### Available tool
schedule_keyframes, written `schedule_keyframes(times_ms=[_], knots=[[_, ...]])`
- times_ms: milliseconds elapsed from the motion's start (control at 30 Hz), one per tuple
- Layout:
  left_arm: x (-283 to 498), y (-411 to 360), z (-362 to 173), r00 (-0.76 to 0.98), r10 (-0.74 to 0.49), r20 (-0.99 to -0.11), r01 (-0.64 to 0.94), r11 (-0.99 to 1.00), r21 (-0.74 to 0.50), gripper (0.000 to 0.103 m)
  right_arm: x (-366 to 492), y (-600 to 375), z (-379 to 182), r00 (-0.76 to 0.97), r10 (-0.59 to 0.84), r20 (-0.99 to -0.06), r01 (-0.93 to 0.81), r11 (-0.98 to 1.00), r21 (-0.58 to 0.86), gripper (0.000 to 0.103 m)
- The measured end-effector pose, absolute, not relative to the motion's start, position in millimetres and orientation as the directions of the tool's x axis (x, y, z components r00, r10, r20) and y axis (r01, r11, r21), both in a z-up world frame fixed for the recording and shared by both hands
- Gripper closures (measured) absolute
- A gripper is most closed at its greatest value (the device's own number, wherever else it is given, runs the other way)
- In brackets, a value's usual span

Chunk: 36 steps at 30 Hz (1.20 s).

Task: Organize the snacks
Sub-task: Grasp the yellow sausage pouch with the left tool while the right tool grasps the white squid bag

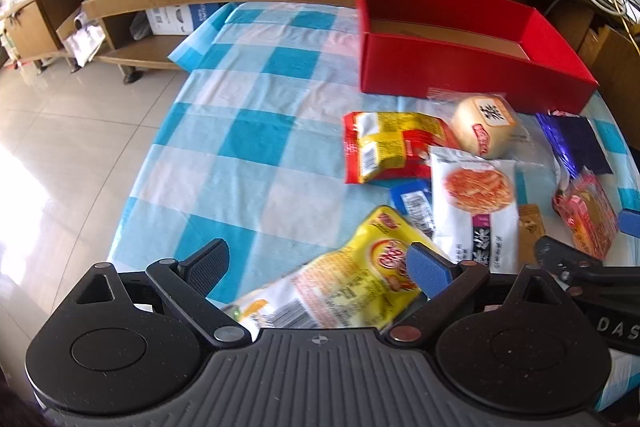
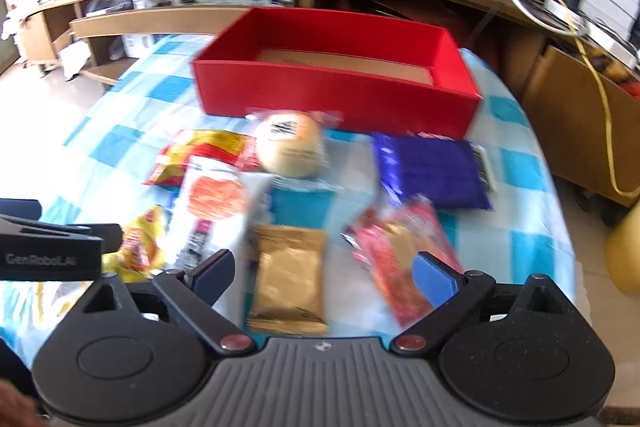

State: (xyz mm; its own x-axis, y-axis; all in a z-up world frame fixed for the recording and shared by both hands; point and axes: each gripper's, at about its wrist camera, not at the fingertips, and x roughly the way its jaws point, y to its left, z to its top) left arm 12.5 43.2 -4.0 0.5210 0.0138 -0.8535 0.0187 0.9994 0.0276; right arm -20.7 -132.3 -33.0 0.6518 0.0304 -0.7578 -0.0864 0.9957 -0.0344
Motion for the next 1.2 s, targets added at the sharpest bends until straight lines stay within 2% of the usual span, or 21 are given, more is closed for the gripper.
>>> schedule_keyframes(times_ms=[133,500,567,600,633,833,933,1100,1200], knots=[[13.5,57.1,2.2,0.535,0.033,-0.844,-0.004,0.999,0.037,0.004,-11.6,-105.9,-38.5,0.618,0.086,-0.781,-0.157,0.987,-0.015,0.000],[13.5,88.0,-3.2,0.505,0.009,-0.863,-0.051,0.999,-0.019,0.003,25.8,-63.9,-67.9,0.571,0.092,-0.816,-0.247,0.967,-0.064,0.000],[12.9,87.6,-4.1,0.497,-0.010,-0.868,-0.036,0.999,-0.032,0.003,24.9,-68.5,-64.5,0.562,0.116,-0.819,-0.288,0.955,-0.062,0.008],[12.5,86.5,-4.3,0.493,-0.023,-0.870,-0.023,0.999,-0.040,0.003,24.5,-73.8,-61.9,0.551,0.132,-0.824,-0.303,0.952,-0.050,0.017],[11.9,84.1,-4.8,0.487,-0.037,-0.872,-0.006,0.999,-0.046,0.003,25.7,-80.4,-60.5,0.529,0.135,-0.838,-0.308,0.951,-0.041,0.023],[10.4,57.8,-10.7,0.442,-0.104,-0.891,0.188,0.982,-0.022,0.003,20.4,-116.2,-56.1,0.462,0.158,-0.873,-0.349,0.937,-0.015,0.029],[13.4,39.4,-21.6,0.419,-0.106,-0.902,0.348,0.936,0.052,0.003,17.0,-125.4,-53.7,0.425,0.184,-0.887,-0.368,0.930,0.016,0.030],[22.4,14.8,-46.3,0.407,-0.087,-0.909,0.531,0.833,0.157,0.006,13.1,-124.0,-59.0,0.422,0.187,-0.887,-0.397,0.918,0.005,0.028],[29.4,15.9,-51.4,0.389,-0.120,-0.913,0.534,0.837,0.118,0.004,11.2,-121.5,-61.1,0.420,0.198,-0.886,-0.420,0.908,0.003,0.018]])
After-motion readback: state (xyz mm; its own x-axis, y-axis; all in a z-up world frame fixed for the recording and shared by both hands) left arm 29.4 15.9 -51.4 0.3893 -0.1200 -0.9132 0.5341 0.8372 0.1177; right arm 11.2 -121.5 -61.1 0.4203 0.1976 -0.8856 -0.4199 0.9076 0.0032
